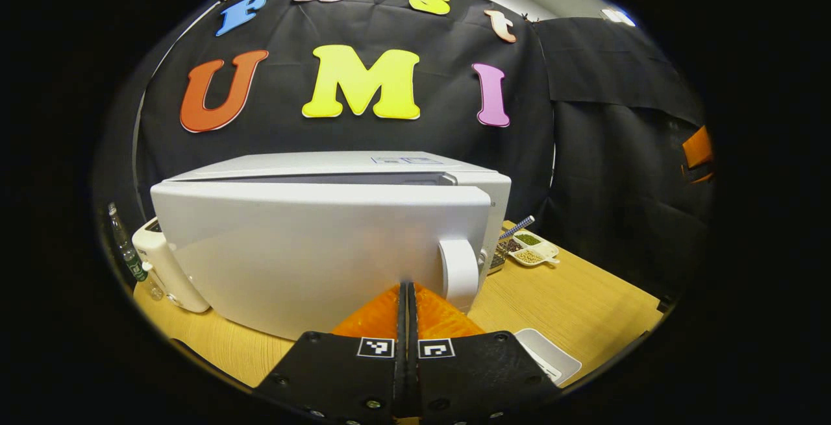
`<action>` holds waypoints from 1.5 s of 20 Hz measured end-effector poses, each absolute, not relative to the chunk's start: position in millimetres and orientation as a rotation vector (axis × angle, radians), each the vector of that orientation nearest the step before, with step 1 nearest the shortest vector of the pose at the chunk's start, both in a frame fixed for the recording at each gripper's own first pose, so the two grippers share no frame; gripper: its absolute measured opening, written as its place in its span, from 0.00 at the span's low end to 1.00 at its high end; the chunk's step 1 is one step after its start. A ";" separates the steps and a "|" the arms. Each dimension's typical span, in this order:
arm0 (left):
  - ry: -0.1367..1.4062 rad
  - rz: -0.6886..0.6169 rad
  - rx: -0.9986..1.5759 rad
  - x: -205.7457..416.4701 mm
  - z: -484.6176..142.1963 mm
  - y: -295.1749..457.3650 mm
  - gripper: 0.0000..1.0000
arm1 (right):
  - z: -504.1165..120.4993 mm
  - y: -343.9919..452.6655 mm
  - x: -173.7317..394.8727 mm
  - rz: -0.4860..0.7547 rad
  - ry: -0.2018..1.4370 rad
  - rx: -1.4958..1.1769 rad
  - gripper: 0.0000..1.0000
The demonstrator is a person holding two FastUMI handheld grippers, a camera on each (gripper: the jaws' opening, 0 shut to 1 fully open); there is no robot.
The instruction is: Open the microwave oven with the left hand, put the food in, and close the microwave oven.
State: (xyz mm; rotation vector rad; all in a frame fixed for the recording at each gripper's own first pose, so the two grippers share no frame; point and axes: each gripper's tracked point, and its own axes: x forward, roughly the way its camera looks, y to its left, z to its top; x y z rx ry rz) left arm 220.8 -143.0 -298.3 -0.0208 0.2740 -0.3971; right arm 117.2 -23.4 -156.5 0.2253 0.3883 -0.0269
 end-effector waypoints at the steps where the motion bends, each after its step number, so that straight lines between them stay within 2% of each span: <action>1: 0.278 -0.395 -0.013 227.3 -300.1 -145.4 0.00 | -157.9 -25.4 118.9 -0.027 0.392 0.228 1.00; 2: 0.277 -0.394 -0.010 233.4 -301.8 -147.6 0.00 | -159.0 -26.6 119.8 -0.028 0.398 0.234 1.00; 3: 0.277 -0.393 -0.013 239.9 -302.4 -149.9 0.00 | -160.3 -27.7 120.9 -0.030 0.403 0.235 0.92; 15: 0.286 -0.399 -0.051 254.2 -304.3 -153.6 0.00 | -172.0 -25.8 141.9 -0.028 0.443 0.244 0.92; 17: 0.303 -0.375 -0.066 264.5 -303.6 -154.4 0.00 | -173.2 -20.4 144.2 -0.018 0.449 0.245 0.92; 18: 0.362 -0.362 -0.070 262.1 -311.3 -154.0 0.00 | -173.7 -17.4 145.1 -0.014 0.453 0.246 0.92; 21: 0.374 -0.346 -0.076 263.2 -313.9 -150.8 0.00 | -172.3 -8.4 140.1 -0.008 0.450 0.257 0.92; 22: 0.370 -0.341 -0.069 262.1 -311.8 -145.8 0.11 | -172.5 -6.1 137.6 -0.008 0.447 0.251 0.92; 23: 0.359 -0.331 -0.065 260.3 -306.6 -140.4 0.00 | -173.6 -6.2 134.3 -0.012 0.442 0.242 0.92; 24: 0.357 -0.325 -0.063 256.1 -303.1 -135.4 0.00 | -173.2 -5.3 131.2 -0.014 0.440 0.241 0.92; 25: 0.351 -0.317 -0.060 250.6 -299.9 -129.4 0.00 | -171.0 -3.0 128.5 -0.012 0.435 0.244 1.00; 26: 0.348 -0.299 -0.046 246.3 -298.7 -122.2 0.00 | -168.8 -2.3 125.9 -0.016 0.430 0.239 0.92; 27: 0.345 -0.273 -0.020 239.5 -297.2 -111.1 0.00 | -167.1 -2.6 122.6 -0.022 0.425 0.231 0.92; 28: 0.352 -0.253 0.014 232.2 -299.5 -101.7 0.00 | -163.3 -3.0 119.7 -0.027 0.412 0.223 1.00; 29: 0.360 -0.242 0.039 219.0 -301.7 -94.7 0.00 | -158.7 -3.6 116.0 -0.032 0.398 0.208 0.92; 30: 0.368 -0.235 0.063 201.7 -300.1 -88.4 0.19 | -155.3 -4.6 113.2 -0.038 0.388 0.186 1.00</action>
